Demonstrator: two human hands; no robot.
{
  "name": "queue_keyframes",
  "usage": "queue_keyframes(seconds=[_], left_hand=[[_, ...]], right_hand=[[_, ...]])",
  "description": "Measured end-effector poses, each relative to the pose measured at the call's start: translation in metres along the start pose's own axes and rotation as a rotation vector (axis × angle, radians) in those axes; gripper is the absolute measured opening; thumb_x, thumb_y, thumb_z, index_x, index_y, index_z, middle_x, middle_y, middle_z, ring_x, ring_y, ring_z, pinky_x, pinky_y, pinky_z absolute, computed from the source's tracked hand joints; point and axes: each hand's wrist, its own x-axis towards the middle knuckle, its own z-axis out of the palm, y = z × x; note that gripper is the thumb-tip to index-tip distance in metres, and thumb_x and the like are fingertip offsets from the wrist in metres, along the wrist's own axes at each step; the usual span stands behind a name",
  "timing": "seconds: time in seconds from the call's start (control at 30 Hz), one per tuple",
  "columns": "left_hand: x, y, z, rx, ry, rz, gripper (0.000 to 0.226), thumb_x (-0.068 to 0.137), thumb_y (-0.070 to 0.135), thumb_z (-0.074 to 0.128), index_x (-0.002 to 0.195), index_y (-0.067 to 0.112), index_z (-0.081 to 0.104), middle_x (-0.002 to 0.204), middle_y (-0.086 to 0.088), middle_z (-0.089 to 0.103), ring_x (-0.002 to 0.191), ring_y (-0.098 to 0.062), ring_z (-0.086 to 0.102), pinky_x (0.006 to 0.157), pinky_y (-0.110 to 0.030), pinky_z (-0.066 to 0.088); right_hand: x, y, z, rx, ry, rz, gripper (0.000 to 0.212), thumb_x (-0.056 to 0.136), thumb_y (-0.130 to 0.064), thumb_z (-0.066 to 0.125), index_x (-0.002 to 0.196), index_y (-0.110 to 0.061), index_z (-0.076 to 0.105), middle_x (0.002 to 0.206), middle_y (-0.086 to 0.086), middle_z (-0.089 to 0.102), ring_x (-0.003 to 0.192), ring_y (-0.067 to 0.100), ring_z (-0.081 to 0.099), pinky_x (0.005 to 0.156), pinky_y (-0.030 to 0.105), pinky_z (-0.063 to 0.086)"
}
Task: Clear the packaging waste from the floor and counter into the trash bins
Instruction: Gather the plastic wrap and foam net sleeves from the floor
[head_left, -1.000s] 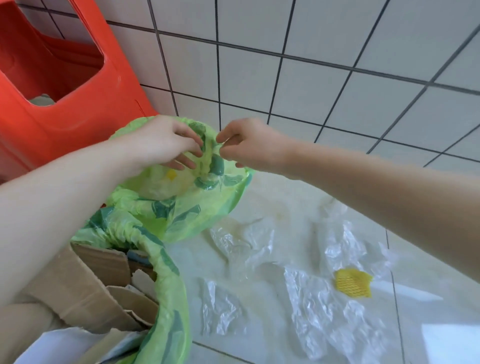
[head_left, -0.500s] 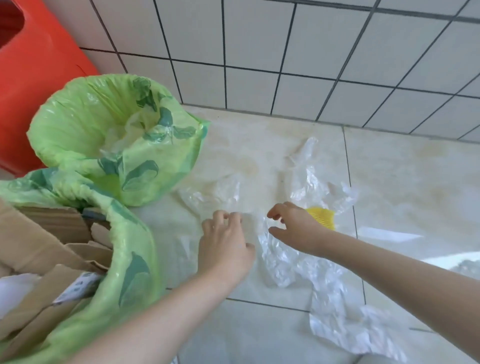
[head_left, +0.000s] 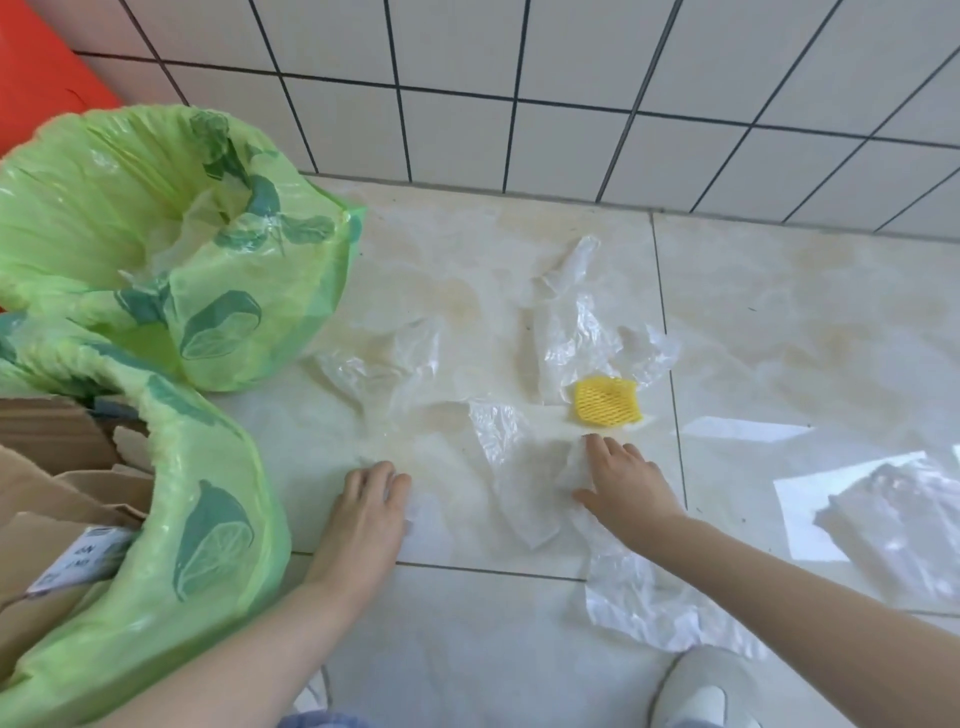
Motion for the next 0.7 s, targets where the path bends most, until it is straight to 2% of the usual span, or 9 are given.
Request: queue_keyframes(seconds=[0.1, 0.17, 0.23, 0.3, 0.43, 0.53, 0.63, 0.7], left_hand=[[0.0, 0.007, 0.007, -0.081, -0.017, 0.098, 0.051, 0.045, -0.015, 0.073, 0.081, 0.015, 0.052, 0.081, -0.002, 0.049, 0.067, -0.023, 0.052, 0.05, -0.035, 0.051], [0.003, 0.009, 0.013, -0.14, -0.037, 0.131, 0.054, 0.043, -0.019, 0.07, 0.075, 0.019, 0.048, 0.077, 0.004, 0.044, 0.065, -0.015, 0.048, 0.049, -0.03, 0.049], [0.01, 0.014, 0.012, -0.246, -0.017, 0.146, 0.054, 0.046, -0.022, 0.066, 0.071, 0.02, 0.045, 0.077, 0.007, 0.042, 0.068, -0.009, 0.041, 0.052, -0.026, 0.045], [0.02, 0.025, 0.003, -0.326, 0.03, 0.165, 0.049, 0.05, -0.024, 0.061, 0.069, 0.018, 0.045, 0.077, 0.006, 0.042, 0.067, -0.009, 0.04, 0.059, -0.027, 0.04], [0.043, 0.058, -0.025, -0.443, 0.091, 0.238, 0.036, 0.064, -0.021, 0.052, 0.074, 0.014, 0.05, 0.082, 0.004, 0.046, 0.069, -0.01, 0.043, 0.063, -0.024, 0.04], [0.054, 0.081, -0.036, -0.526, 0.115, 0.281, 0.019, 0.08, -0.003, 0.039, 0.081, 0.009, 0.054, 0.09, -0.001, 0.049, 0.065, -0.011, 0.04, 0.063, -0.02, 0.036], [0.064, 0.101, -0.036, -0.523, 0.078, 0.355, 0.023, 0.086, 0.009, 0.033, 0.09, 0.008, 0.055, 0.097, -0.003, 0.047, 0.067, -0.013, 0.044, 0.065, -0.024, 0.039], [0.068, 0.108, -0.025, -0.406, 0.026, 0.436, 0.025, 0.086, 0.011, 0.032, 0.091, 0.008, 0.056, 0.099, -0.006, 0.049, 0.077, -0.018, 0.052, 0.07, -0.028, 0.044]], right_hand=[[0.0, 0.01, -0.006, 0.01, -0.019, -0.019, 0.016, 0.089, -0.022, 0.05, 0.102, -0.014, 0.045, 0.1, 0.003, 0.051, 0.102, 0.028, 0.05, 0.071, 0.033, 0.033], [-0.001, 0.018, -0.012, 0.061, -0.002, -0.024, 0.009, 0.086, -0.017, 0.051, 0.093, -0.013, 0.046, 0.09, 0.0, 0.042, 0.099, 0.028, 0.05, 0.071, 0.033, 0.035], [-0.002, 0.025, -0.018, 0.118, 0.056, -0.046, 0.016, 0.082, -0.016, 0.057, 0.096, -0.009, 0.054, 0.091, 0.002, 0.045, 0.095, 0.03, 0.05, 0.074, 0.035, 0.042], [0.0, 0.033, -0.024, 0.07, 0.113, -0.081, 0.024, 0.078, -0.016, 0.064, 0.099, -0.006, 0.058, 0.096, 0.008, 0.052, 0.093, 0.033, 0.049, 0.076, 0.04, 0.046], [0.008, 0.047, -0.033, 0.032, 0.208, -0.085, 0.021, 0.072, -0.007, 0.064, 0.093, -0.002, 0.061, 0.103, 0.015, 0.053, 0.093, 0.037, 0.047, 0.08, 0.044, 0.048], [0.018, 0.053, -0.035, 0.063, 0.232, -0.07, 0.029, 0.075, -0.005, 0.062, 0.103, 0.0, 0.06, 0.118, 0.017, 0.05, 0.105, 0.04, 0.044, 0.09, 0.041, 0.044], [0.03, 0.053, -0.032, 0.048, 0.17, -0.111, 0.042, 0.079, -0.009, 0.062, 0.119, -0.003, 0.053, 0.135, 0.015, 0.04, 0.122, 0.038, 0.037, 0.101, 0.036, 0.036], [0.038, 0.053, -0.029, 0.016, 0.087, -0.136, 0.05, 0.081, -0.016, 0.064, 0.127, -0.007, 0.047, 0.143, 0.013, 0.032, 0.133, 0.035, 0.027, 0.107, 0.035, 0.032]])
